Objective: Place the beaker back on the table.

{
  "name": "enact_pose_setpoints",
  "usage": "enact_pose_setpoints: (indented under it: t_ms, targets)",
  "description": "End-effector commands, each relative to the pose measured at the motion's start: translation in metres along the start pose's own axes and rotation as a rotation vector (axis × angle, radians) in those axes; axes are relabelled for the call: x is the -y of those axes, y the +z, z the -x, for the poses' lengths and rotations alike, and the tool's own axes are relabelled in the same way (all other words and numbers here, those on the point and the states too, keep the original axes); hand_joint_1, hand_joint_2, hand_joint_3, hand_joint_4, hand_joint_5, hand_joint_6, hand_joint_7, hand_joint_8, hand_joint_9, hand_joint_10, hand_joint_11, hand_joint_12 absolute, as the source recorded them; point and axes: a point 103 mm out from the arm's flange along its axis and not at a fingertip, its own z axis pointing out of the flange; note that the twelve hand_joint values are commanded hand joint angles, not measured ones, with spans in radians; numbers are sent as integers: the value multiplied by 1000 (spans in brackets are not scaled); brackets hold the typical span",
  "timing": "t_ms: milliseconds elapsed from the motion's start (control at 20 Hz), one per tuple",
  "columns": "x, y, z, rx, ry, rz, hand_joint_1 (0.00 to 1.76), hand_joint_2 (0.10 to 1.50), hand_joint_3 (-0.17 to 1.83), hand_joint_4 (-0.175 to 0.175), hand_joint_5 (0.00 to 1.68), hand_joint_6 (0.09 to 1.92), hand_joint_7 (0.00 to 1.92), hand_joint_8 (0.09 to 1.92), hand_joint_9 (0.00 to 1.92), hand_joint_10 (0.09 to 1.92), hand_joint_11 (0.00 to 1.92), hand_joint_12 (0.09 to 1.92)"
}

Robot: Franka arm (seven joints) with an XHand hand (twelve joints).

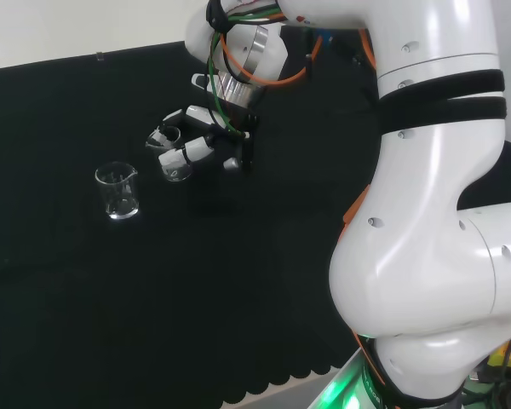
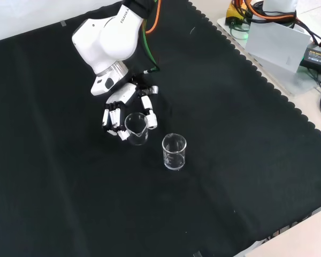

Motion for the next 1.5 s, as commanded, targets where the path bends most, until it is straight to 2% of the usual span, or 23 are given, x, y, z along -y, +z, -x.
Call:
enact_pose_setpoints:
  t_ms: [50, 200, 600, 950, 1500]
  targets:
    - [2, 3, -5, -14, -26, 22, 1099, 1017, -175, -45, 710, 922, 969, 585, 904, 519, 401, 1295]
    - [0, 8, -10, 34, 13, -18, 1092, 1008, -175, -50, 657, 918, 881, 602, 816, 552, 320, 1316]
    - [3, 10, -16, 100, 58, -39, 1081, 990, -175, -61, 578, 881, 792, 618, 706, 594, 214, 1335]
    - [-2, 10, -22, 118, 76, -67, 1056, 965, -175, -77, 428, 739, 562, 666, 501, 692, 42, 1372]
    - [3, -5, -28, 115, 88, -76, 967, 924, -175, -87, 359, 504, 423, 686, 372, 749, 0, 1332]
